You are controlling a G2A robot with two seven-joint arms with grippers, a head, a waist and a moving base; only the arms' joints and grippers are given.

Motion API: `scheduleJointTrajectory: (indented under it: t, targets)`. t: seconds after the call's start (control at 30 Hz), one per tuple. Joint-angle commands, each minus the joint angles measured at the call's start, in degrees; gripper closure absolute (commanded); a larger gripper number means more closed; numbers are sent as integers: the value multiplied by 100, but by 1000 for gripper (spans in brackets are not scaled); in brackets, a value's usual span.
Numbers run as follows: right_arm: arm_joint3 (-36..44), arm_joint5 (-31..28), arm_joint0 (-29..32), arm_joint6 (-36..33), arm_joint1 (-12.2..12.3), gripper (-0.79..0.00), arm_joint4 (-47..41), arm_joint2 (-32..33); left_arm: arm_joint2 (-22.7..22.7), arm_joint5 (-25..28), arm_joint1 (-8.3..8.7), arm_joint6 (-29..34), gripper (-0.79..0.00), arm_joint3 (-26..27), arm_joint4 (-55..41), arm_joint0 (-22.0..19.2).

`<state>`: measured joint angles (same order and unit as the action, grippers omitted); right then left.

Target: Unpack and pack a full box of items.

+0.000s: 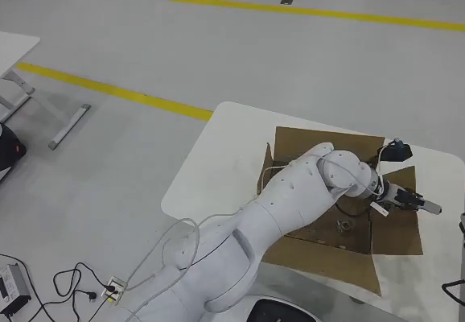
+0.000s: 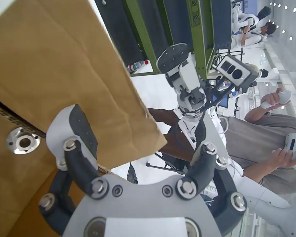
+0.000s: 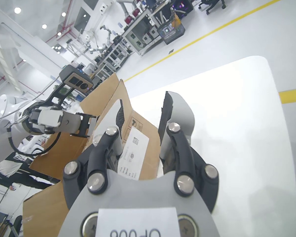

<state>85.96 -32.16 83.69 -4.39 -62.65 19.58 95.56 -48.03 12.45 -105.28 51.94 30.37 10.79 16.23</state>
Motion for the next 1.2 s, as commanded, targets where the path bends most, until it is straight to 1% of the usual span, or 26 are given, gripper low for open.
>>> scheduleJointTrajectory:
  t: [0.0, 0.07, 0.13, 0.2, 0.3, 0.37, 0.43, 0.5, 0.53, 0.67, 0.73, 0.8, 0.83, 0.87, 0.9, 0.93, 1.07, 1.17]
  targets:
    - [-66, -143, -138, -205, -4, -665, -213, -85, -160, -122, 150, -103, -785, 299, 228, 51]
    - [-134, -333, -279, -421, -8, -686, -421, -186, -280, -348, 319, -200, -785, 750, 681, 171]
    - [-193, -480, -428, -658, -4, -699, -519, -266, -423, -660, 496, -199, -785, 1345, 1134, 436]
    - [-228, -578, -575, -926, 0, -733, -571, -369, -624, -1009, 681, -52, -785, 2121, 1562, 810]
    - [-219, -660, -782, -1282, 4, -748, -586, -530, -979, -1509, 951, 322, -785, 3460, 2211, 1539]
    - [-221, -630, -905, -1458, 4, -736, -575, -627, -1171, -1804, 1106, 576, -785, 4333, 2759, 2038]
    - [-209, -648, -1017, -1599, 1, -711, -604, -724, -1323, -1961, 1222, 861, -785, 5072, 3145, 2461]
    - [-218, -604, -1102, -1791, 3, -696, -585, -818, -1467, -2083, 1306, 1052, -785, 5607, 3404, 2773]
    - [-216, -552, -1150, -1897, 6, -659, -550, -856, -1526, -2127, 1336, 1134, -785, 5790, 3463, 2897]
    - [-201, -276, -1311, -2319, 23, -579, -302, -1002, -1657, -2197, 1426, 1340, -785, 6172, 3768, 3154]
    - [-218, -112, -1372, -2512, 31, -443, -201, -1063, -1711, -2225, 1455, 1375, -785, 6229, 3836, 3217]
    - [-233, 111, -1407, -2599, 40, -332, -77, -1074, -1721, -2231, 1463, 1384, -785, 6242, 3848, 3230]
    - [-225, 186, -1412, -2624, 45, -305, -8, -1075, -1721, -2231, 1463, 1384, -785, 6242, 3848, 3230]
    - [-233, 274, -1403, -2636, 50, -148, 38, -1068, -1721, -2231, 1463, 1384, -785, 6242, 3848, 3230]
    - [-236, 346, -1392, -2651, 54, -46, 64, -1062, -1721, -2231, 1463, 1384, -785, 6242, 3848, 3230]
    - [-243, 403, -1374, -2631, 56, 0, 55, -1048, -1721, -2231, 1463, 1384, -785, 6242, 3848, 3230]
    - [-240, 572, -1263, -2557, 70, 0, -88, -934, -1721, -2231, 1463, 1384, -785, 6242, 3848, 3230]
    - [-141, 656, -1077, -2289, 77, 0, -288, -750, -1721, -2231, 1463, 1384, -785, 6242, 3848, 3230]
